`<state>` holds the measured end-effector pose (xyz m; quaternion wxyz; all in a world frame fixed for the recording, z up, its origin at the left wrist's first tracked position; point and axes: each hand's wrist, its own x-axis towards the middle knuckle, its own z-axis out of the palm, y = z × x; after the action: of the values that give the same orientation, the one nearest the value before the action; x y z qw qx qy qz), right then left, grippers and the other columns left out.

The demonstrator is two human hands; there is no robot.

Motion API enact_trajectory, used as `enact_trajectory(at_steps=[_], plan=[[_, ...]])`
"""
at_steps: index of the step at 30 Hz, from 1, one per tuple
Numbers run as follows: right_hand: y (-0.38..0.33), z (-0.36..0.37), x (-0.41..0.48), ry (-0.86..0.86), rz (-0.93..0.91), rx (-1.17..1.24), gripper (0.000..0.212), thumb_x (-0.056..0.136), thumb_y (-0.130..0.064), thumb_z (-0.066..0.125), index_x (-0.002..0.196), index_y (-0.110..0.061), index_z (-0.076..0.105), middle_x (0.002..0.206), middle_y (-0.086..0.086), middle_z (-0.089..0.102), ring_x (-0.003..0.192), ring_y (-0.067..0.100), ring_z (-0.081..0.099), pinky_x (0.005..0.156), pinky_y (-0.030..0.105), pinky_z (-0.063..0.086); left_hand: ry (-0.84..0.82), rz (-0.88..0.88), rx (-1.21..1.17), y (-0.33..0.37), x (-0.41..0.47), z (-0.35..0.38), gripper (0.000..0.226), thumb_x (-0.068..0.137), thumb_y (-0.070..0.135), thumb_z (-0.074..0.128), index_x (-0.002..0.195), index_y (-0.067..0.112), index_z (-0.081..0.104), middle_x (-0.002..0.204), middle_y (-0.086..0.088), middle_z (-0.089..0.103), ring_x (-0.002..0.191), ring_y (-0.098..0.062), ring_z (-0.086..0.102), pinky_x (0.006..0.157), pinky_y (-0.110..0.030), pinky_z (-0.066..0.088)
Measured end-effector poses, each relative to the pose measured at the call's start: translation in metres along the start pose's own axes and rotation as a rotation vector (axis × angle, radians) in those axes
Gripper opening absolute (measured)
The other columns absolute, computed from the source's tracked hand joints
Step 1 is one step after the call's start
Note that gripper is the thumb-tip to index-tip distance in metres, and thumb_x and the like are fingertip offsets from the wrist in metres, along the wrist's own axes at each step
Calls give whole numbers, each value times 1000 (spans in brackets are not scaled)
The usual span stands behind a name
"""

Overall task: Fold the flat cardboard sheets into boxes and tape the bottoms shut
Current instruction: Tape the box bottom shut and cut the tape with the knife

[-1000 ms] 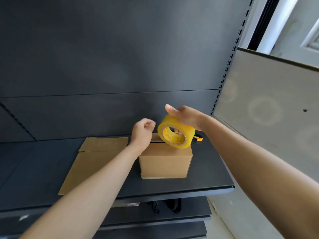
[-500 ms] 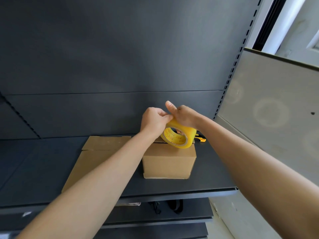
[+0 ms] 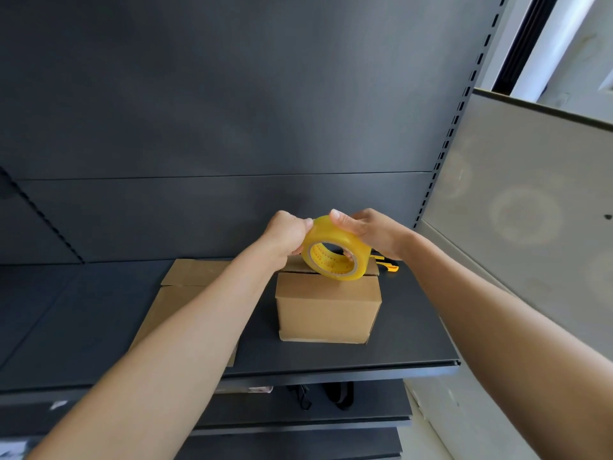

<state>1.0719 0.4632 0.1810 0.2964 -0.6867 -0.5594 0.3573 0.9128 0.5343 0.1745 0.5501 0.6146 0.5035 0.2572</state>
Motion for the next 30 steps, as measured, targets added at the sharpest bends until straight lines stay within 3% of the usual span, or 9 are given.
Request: enact_trajectory(at_steps=[2,5,9,13,18,22,26,30], plan=[[3,0,0,10,-25,61,62,72,-75,43,73,-18,66,63,-6,69,58,6,67,57,18,50,-64,-34,-215,-9,-3,-4,23,97,16,51,77,6,58,66,-4,46,61,-14,44,62,-27,46],[7,-1,-1,9,-33,99,63,74,-75,43,75,-16,66,62,-5,69,57,7,67,52,13,48,-98,-125,-423,-32,-6,-5,25,100,14,45,83,5,61,70,-5,53,66,-15,49,70,-30,49],[12,-3,-1,24,-32,109,70,69,-78,45,82,-13,69,69,-2,71,63,10,68,55,15,50,-129,-90,-242,-51,-6,0,26,100,5,40,114,-6,60,98,-13,64,90,-20,60,90,-35,50],[10,-13,-2,-4,-9,39,69,63,-81,50,74,-16,70,69,-2,72,62,11,68,67,27,53,-144,-77,-155,-49,-5,1,28,99,4,39,115,-7,60,109,-19,61,99,-24,58,92,-33,49],[2,-12,-1,14,17,-73,80,61,-83,48,85,-10,71,82,5,74,77,23,70,79,35,55,-167,-61,-273,-48,-7,3,33,100,32,44,92,4,60,88,-10,60,82,-18,55,80,-30,50],[-11,-6,5,15,13,-237,74,72,-80,46,80,-10,68,74,3,69,68,18,64,68,31,51,-219,-66,-302,-42,-9,-5,46,87,56,54,76,11,57,70,-3,57,63,-14,50,63,-26,47],[-19,-1,11,-9,20,-322,76,72,-79,46,84,-8,68,81,7,71,72,19,65,70,32,51,-277,-39,-303,-40,-8,-12,34,88,40,62,72,10,54,65,-2,51,60,-14,45,57,-24,44],[-23,2,13,-16,31,-371,68,71,-80,46,69,-14,61,68,1,64,61,14,58,61,27,45,-291,-63,-348,-37,-6,-16,26,92,23,60,72,7,54,65,-3,49,60,-13,43,52,-22,45]])
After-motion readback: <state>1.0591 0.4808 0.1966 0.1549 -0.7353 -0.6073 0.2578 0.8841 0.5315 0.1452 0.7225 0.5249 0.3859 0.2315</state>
